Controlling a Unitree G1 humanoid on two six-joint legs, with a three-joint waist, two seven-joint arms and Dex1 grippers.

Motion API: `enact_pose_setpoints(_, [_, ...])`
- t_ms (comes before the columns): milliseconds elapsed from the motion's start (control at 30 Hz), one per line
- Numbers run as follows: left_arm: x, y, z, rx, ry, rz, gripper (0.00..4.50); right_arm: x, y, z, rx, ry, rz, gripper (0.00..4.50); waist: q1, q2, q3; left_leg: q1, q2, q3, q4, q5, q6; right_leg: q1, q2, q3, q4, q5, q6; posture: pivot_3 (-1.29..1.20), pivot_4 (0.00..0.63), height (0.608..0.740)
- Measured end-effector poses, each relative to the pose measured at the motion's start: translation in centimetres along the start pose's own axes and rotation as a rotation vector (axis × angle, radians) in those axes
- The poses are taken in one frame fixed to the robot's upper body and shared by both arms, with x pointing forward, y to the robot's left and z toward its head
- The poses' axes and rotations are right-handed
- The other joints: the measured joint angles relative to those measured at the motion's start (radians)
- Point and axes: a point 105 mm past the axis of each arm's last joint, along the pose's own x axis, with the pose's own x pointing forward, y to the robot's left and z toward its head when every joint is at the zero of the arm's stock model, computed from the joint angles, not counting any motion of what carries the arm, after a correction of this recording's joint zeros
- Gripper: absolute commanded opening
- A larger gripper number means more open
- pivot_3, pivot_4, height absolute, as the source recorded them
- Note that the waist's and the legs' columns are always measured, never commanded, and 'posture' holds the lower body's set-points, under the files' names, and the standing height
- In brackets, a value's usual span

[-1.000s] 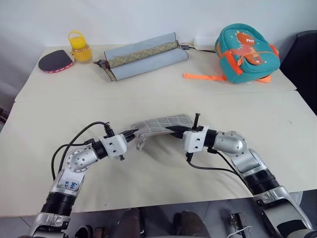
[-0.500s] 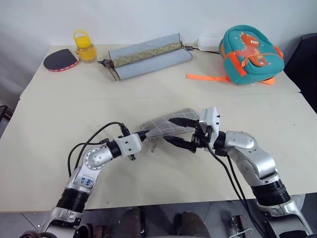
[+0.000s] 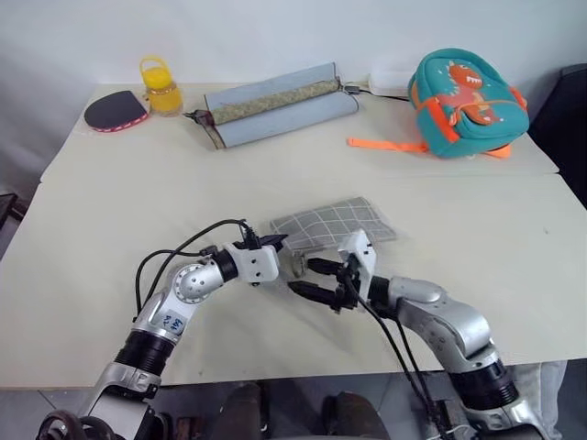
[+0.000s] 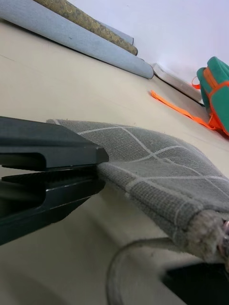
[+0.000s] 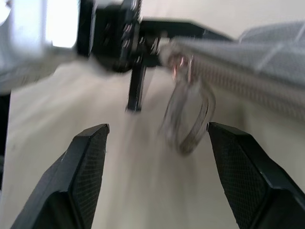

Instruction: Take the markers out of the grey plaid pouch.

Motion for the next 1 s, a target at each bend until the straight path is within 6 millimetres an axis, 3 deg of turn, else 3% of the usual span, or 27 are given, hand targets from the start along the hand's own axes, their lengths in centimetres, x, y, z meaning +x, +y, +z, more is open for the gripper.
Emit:
enact_pose_setpoints(33, [0.0,0.0,0.0,0.0,0.0,0.0,0.0,0.3,-0.1,0.0,0.004,-0.006,-0.009,3.42,0.0,0.0,0.0,0.0,0.0,0.0,0.0,0.0,0.0,0.0,0.0,0.0,0.0,0.0,0.0,0.0,0.15,0.74])
enact_pose_setpoints(133, [0.0,0.0,0.0,-0.002,0.001,0.001,0.0,1.1,-0.6,-0.3,-0.013,0.014,-0.04,2.87,0.0,0.0,0.0,0.0,0.0,0.0,0.0,0.0,0.0,0.0,0.0,0.0,0.0,0.0,0.0,0.0,0.15,0.74])
enact_pose_setpoints(400, [-0.1,0.1,-0.2,-0.027,0.01,0.015,0.0,0.8,-1.6,-0.1,-0.035,0.0,-0.081,0.07,-0.003,0.0,0.0,0.0,0.0,0.0,0.0,0.0,0.0,-0.001,0.0,0.0,0.001,0.0,0.0,0.0,0.15,0.74])
enact_pose_setpoints(567, [-1.0,0.4,-0.8,-0.087,0.021,0.038,0.0,-1.8,-3.9,-0.1,-0.081,0.039,-0.123,0.02,-0.005,0.0,0.0,0.0,0.001,0.001,-0.001,0.0,0.0,-0.001,0.0,0.0,0.0,0.0,0.0,0.0,0.15,0.74])
enact_pose_setpoints(833, [-4.9,2.1,-3.2,-0.134,0.089,0.081,0.0,-7.6,-10.1,1.1,-0.252,0.144,-0.281,0.02,-0.007,0.0,0.0,0.0,0.001,0.002,-0.002,0.0,0.0,-0.002,0.0,0.0,-0.001,0.0,0.0,0.0,0.15,0.74])
enact_pose_setpoints(933, [-5.7,3.1,-3.4,-0.157,0.087,0.122,0.0,-7.9,-10.5,0.9,-0.255,0.141,-0.276,0.02,-0.006,0.0,0.0,0.0,0.001,0.002,-0.002,0.0,0.0,-0.001,0.0,0.0,-0.001,0.0,0.0,0.0,0.15,0.74])
enact_pose_setpoints(1000, [-5.8,3.1,-3.5,-0.184,0.079,0.125,0.0,-7.7,-10.4,0.9,-0.254,0.13,-0.26,0.55,-0.005,0.0,0.0,0.0,0.001,0.002,-0.002,0.0,0.0,-0.001,0.0,0.0,-0.001,0.0,0.0,0.0,0.15,0.74])
